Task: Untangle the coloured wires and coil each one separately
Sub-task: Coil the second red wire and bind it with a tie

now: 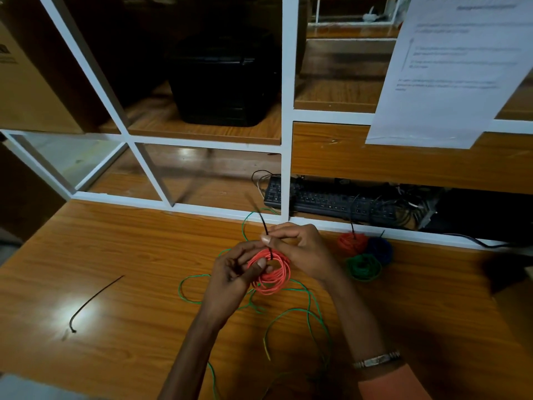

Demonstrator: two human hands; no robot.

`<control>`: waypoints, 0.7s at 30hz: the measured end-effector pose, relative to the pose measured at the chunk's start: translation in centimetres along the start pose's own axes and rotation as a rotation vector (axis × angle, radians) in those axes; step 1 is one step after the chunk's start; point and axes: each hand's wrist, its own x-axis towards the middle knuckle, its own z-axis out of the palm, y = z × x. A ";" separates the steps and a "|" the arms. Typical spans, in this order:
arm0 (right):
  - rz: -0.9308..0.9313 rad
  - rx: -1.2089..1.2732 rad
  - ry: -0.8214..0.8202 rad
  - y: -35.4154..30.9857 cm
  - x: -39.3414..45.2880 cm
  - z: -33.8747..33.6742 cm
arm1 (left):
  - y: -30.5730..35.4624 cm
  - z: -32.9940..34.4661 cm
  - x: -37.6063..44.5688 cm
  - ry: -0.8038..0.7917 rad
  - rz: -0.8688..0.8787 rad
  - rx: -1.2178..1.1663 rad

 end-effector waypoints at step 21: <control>0.111 0.332 0.111 1.6 -2.8 -5.5 | -1.1 8.3 -1.5 0.109 0.016 0.041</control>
